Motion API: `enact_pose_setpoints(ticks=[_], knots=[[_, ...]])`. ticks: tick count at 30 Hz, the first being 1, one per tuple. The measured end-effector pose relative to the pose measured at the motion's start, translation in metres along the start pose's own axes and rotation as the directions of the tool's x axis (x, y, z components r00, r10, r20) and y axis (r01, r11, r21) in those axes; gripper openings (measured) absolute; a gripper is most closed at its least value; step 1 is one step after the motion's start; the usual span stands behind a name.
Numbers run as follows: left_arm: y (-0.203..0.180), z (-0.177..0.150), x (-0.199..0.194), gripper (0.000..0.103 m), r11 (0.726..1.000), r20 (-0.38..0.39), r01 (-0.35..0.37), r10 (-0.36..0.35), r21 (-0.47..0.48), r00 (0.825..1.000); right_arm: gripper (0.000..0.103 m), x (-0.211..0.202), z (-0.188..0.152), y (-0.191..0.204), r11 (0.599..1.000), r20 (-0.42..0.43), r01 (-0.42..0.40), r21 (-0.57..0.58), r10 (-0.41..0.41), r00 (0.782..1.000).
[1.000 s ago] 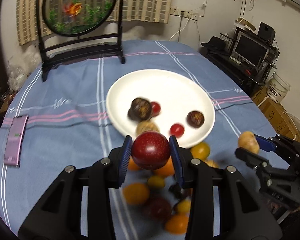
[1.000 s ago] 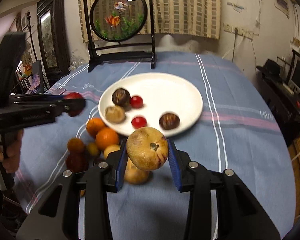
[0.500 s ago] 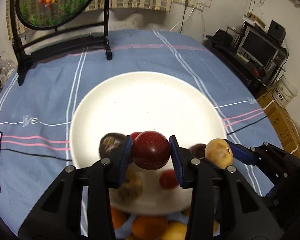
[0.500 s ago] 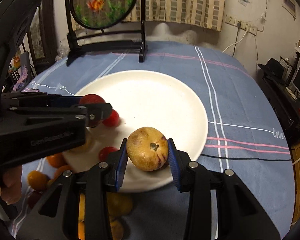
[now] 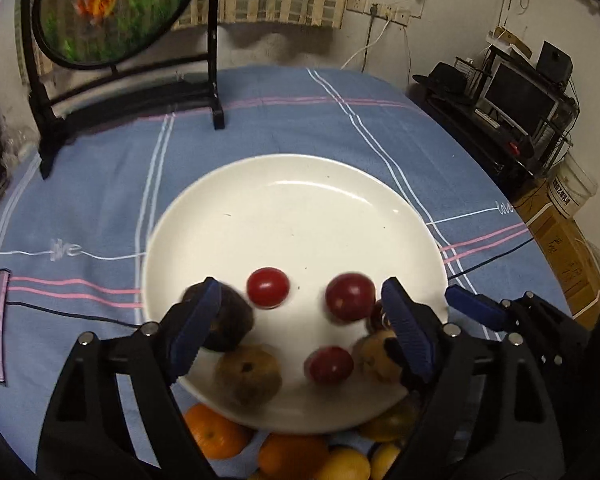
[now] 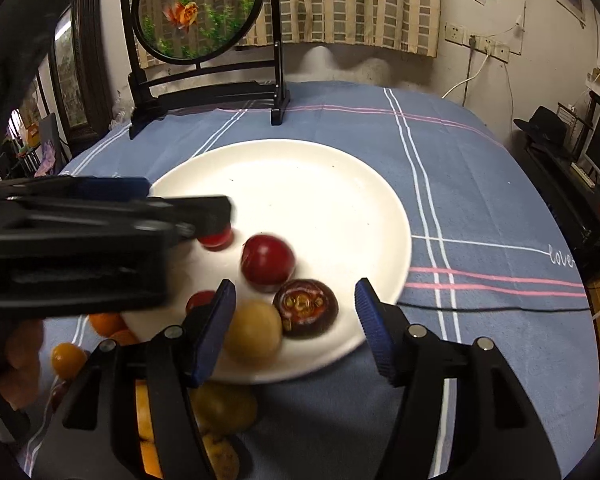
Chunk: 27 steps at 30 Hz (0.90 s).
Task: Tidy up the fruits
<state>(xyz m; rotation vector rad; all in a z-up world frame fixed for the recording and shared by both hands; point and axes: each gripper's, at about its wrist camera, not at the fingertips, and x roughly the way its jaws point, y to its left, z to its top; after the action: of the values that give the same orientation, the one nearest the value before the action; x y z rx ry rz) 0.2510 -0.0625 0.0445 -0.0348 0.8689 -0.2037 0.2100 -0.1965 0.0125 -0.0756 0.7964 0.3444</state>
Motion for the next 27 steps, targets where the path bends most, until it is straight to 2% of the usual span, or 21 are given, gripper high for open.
enact_pose_setpoints(ticks=[3,7,12,16,21,27], knots=[[0.003,-0.009,-0.023,0.088,1.000,0.024,0.016,-0.016,-0.003,1.000,0.062,-0.015,-0.008,-0.001,1.000,0.009,0.003,0.003,-0.003,1.000],[0.004,-0.027,-0.046,0.093,0.999,0.062,-0.032,0.032,-0.001,0.998,0.062,-0.032,-0.022,-0.003,1.000,0.013,0.014,0.018,-0.014,1.000],[0.007,-0.056,-0.060,0.094,0.999,0.021,-0.031,0.031,-0.013,0.999,0.062,-0.053,-0.044,-0.005,0.998,0.016,0.021,0.064,-0.022,1.000],[0.015,-0.080,-0.078,0.095,0.997,0.032,-0.073,0.073,-0.007,0.997,0.063,-0.072,-0.065,-0.007,0.996,0.022,0.047,0.079,-0.049,0.999],[0.026,-0.099,-0.097,0.095,0.996,0.033,-0.089,0.090,-0.017,0.995,0.063,-0.088,-0.083,-0.003,0.994,0.017,0.063,0.085,-0.065,0.998],[0.028,-0.130,-0.110,0.095,0.996,0.016,-0.090,0.090,-0.014,0.996,0.063,-0.094,-0.106,0.013,0.997,-0.001,0.041,0.066,-0.041,0.999]])
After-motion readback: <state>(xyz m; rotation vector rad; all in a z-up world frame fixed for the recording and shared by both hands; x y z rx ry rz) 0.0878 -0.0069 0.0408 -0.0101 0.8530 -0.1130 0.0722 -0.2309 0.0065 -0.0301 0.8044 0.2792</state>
